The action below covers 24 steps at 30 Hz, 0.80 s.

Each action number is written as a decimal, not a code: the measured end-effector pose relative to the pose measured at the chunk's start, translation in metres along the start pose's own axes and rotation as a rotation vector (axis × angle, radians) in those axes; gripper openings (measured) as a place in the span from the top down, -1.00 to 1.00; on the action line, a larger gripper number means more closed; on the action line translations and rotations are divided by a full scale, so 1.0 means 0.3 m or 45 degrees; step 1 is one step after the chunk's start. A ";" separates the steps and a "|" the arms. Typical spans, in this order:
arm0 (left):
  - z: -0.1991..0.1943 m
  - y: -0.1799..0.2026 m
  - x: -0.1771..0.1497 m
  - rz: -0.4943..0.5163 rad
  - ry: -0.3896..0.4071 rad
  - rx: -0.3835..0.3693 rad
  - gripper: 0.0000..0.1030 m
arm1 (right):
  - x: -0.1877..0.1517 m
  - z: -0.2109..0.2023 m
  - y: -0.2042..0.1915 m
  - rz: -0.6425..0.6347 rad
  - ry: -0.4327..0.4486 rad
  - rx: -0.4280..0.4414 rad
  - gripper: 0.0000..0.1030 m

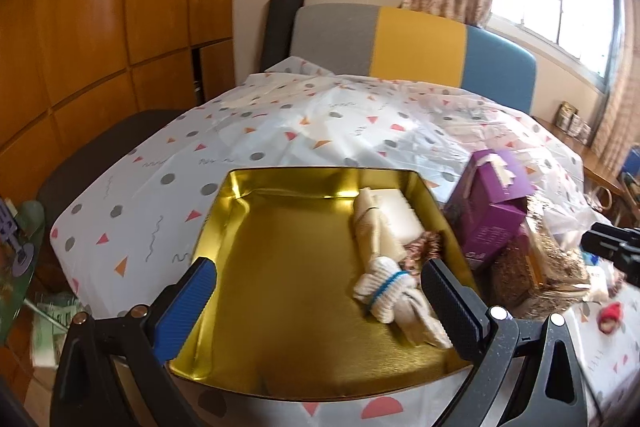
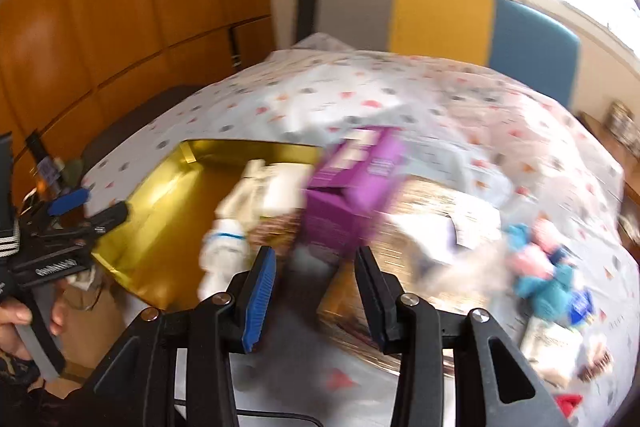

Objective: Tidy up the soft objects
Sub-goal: 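Move both tools back to the pile and grasp the red sock with the left gripper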

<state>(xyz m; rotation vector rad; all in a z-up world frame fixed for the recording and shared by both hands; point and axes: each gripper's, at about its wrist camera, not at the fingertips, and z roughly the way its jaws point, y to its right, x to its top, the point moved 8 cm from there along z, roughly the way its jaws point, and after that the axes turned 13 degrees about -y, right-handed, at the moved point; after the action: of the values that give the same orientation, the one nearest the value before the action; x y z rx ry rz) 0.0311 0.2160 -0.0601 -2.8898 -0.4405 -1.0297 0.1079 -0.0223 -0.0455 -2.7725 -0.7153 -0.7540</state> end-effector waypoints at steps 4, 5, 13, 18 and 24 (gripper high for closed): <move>-0.016 0.058 0.001 0.059 0.011 -0.025 -1.00 | -0.067 -0.055 0.222 0.175 0.000 -0.107 0.20; -0.021 0.071 -0.001 0.073 0.013 -0.033 -1.00 | -0.088 -0.069 0.277 0.224 0.000 -0.127 0.20; -0.062 0.207 0.004 0.193 0.065 -0.122 -1.00 | -0.289 -0.184 0.727 0.701 0.037 -0.296 0.20; -0.091 0.296 0.007 0.260 0.096 -0.211 -1.00 | -0.458 -0.243 0.973 1.058 0.081 -0.345 0.20; -0.108 0.384 0.011 0.315 0.100 -0.308 -1.00 | -0.669 -0.222 1.158 1.416 0.032 -0.315 0.19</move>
<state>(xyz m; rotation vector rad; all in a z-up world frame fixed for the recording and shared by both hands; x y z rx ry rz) 0.0457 0.1021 -0.0264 -2.9911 0.0508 -1.2225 0.0995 -0.4240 -0.1084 -2.7128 0.9422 -0.6057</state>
